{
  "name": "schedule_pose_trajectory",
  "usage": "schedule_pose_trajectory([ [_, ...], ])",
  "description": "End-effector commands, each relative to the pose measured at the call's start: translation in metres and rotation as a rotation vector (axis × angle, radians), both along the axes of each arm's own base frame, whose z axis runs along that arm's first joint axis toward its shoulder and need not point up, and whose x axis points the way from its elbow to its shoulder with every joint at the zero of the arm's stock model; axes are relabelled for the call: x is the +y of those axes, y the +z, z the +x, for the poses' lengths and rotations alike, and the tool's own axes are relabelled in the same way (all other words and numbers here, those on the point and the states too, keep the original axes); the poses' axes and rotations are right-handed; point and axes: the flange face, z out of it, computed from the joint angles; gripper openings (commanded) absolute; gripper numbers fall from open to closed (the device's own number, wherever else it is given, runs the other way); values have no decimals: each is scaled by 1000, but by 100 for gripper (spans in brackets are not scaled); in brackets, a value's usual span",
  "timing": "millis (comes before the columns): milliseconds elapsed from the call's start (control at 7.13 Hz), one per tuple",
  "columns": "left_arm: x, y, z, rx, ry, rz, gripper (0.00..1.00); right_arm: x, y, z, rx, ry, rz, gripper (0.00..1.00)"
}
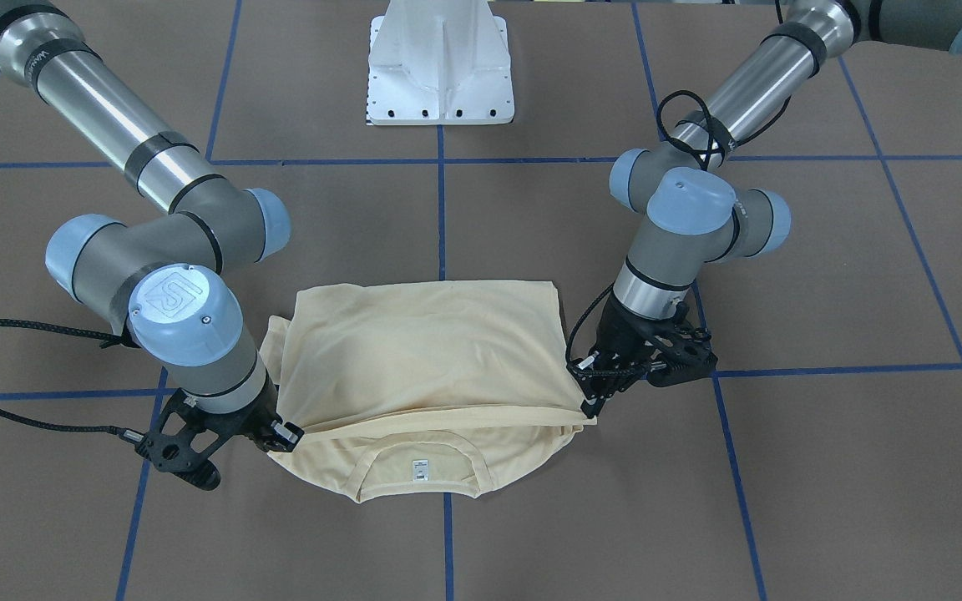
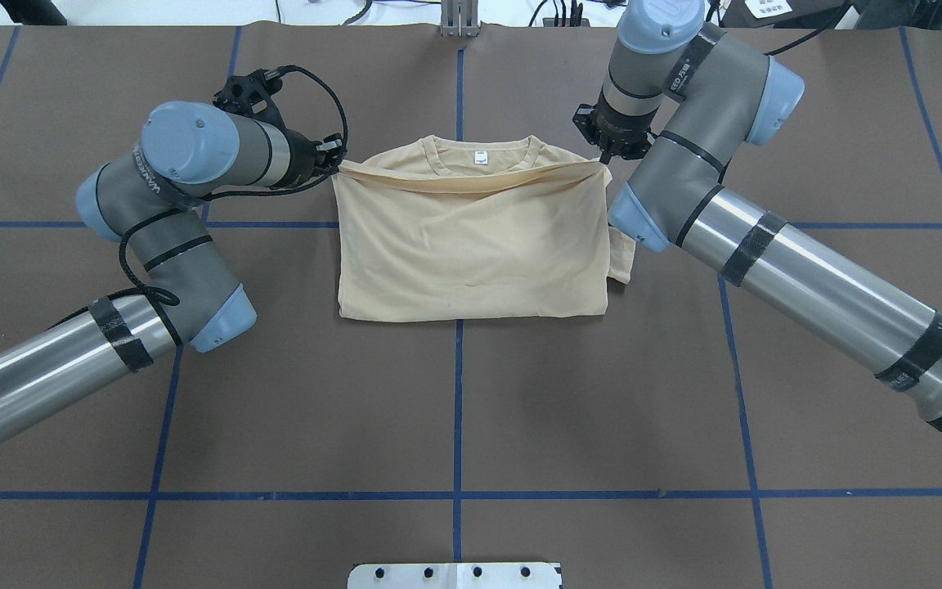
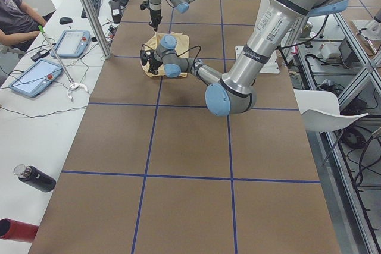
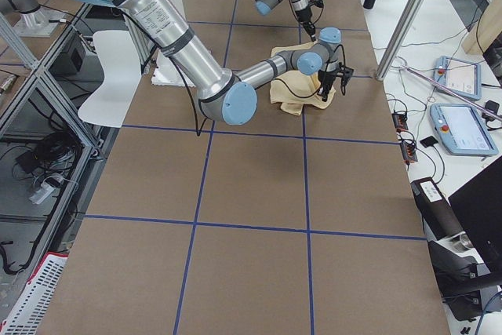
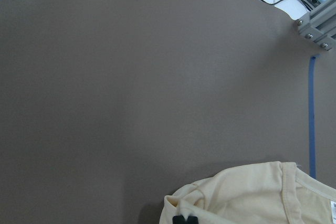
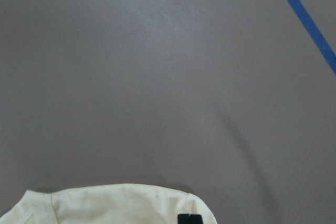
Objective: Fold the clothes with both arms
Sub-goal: 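Release the hem and raise both grippers away from the folded shirt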
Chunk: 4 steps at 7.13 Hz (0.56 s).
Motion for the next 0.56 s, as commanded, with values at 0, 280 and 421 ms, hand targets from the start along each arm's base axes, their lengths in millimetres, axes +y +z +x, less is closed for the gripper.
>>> schedule_pose_trajectory([
  [0, -3, 5, 2, -3, -1, -1, 22, -4, -7, -3, -2, 2, 9, 51],
  [280, -20, 3, -19, -6, -23, 24, 25, -20, -34, 10, -21, 42, 26, 76],
  [421, -36, -2, -44, -21, -34, 61, 25, -22, -57, 16, -53, 68, 32, 98],
])
